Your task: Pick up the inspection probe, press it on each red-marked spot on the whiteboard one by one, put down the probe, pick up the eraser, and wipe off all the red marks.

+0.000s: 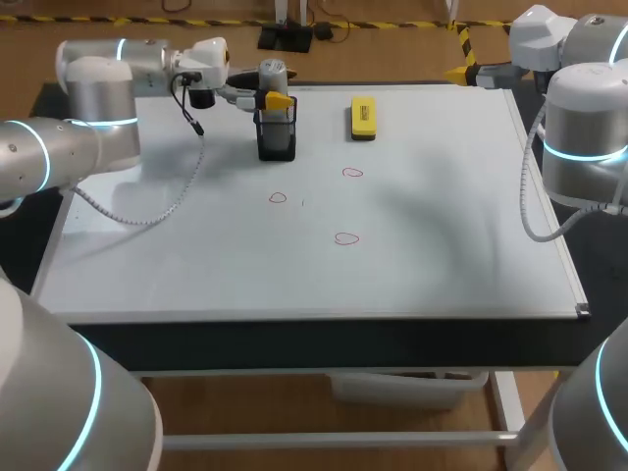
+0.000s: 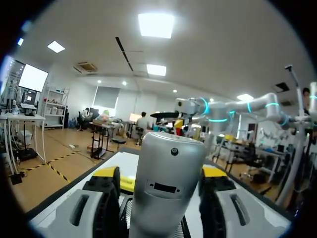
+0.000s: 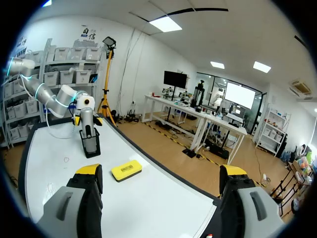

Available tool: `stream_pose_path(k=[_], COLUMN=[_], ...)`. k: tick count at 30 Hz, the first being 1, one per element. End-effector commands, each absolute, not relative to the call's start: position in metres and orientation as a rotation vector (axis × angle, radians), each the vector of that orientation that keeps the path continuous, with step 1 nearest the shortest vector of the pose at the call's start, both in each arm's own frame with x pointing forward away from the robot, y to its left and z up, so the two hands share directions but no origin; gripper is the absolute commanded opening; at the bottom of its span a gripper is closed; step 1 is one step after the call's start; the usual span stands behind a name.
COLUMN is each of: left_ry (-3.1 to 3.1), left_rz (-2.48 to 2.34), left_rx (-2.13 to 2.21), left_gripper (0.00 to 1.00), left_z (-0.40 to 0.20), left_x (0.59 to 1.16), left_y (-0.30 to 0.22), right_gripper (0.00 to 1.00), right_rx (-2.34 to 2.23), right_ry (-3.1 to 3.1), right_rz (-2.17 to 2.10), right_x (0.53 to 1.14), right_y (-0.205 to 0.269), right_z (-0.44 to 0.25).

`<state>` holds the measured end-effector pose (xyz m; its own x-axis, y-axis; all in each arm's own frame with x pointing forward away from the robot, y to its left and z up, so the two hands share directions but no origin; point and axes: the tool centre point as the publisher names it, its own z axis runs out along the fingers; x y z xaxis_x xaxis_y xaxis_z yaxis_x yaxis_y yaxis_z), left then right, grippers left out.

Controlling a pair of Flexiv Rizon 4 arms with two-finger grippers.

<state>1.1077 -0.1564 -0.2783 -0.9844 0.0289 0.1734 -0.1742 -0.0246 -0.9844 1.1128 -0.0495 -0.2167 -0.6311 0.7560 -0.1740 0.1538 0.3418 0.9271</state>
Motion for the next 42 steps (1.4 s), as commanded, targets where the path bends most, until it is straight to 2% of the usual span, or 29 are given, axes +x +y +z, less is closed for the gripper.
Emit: stream_pose_path(k=[1,20,42], left_ry=[-2.085,-2.110,-2.177], left_rz=[2.145,2.170,2.201], left_rx=[0.141,0.104,0.049], left_gripper=[0.00,0.00,0.00], left_z=[-0.281,-0.262,-0.204], left_x=[1.109,1.109,1.112], left_y=[-0.154,-0.151,-0.146], right_gripper=[1.00,1.00,1.00], right_rx=[0.792,0.792,0.792], right_ry=[2.010,2.010,2.010], right_rz=[1.292,1.292,1.292], right_x=[1.113,1.113,1.113], right_y=[-0.050,-0.050,-0.050], right_z=[-0.217,-0.217,-0.217])
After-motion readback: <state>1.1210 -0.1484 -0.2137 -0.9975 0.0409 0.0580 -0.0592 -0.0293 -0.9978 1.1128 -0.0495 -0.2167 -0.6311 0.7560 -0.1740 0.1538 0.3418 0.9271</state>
